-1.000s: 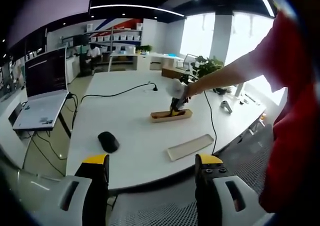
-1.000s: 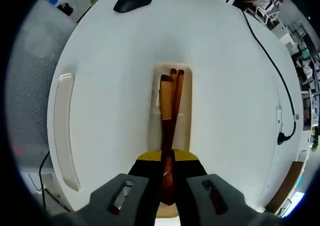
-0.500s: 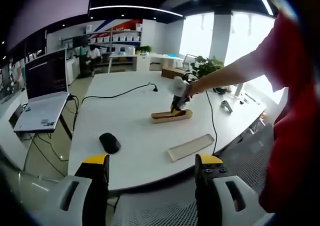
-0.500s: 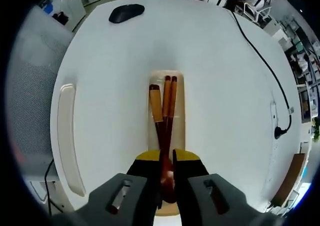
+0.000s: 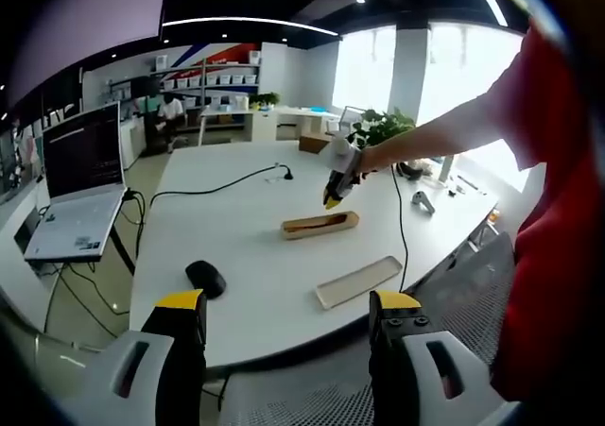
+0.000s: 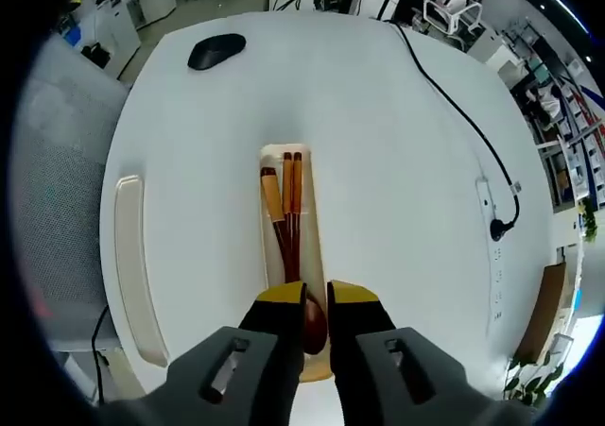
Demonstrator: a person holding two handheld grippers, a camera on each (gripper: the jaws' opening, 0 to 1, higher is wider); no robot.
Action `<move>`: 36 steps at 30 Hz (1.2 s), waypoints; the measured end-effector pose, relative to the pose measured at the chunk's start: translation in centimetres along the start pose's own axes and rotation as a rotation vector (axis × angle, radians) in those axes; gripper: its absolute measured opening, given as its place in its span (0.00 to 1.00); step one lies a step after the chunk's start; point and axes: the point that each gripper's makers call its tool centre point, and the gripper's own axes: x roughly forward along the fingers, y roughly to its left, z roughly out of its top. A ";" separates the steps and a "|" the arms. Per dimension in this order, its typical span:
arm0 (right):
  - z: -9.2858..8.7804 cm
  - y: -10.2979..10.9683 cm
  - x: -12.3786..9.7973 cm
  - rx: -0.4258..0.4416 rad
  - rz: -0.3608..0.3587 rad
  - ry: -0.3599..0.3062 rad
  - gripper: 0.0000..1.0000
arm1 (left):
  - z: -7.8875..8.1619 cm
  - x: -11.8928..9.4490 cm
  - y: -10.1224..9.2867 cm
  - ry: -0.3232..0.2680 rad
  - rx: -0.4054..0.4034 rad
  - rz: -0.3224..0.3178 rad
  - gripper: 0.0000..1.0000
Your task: Arrange the utensils inside the cutlery case until each visible utensil rests in its matching compartment.
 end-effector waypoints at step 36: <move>-0.8 4.3 -10.6 0.159 -0.203 -0.162 0.16 | 2.7 1.8 -2.6 -0.045 0.198 -0.242 0.68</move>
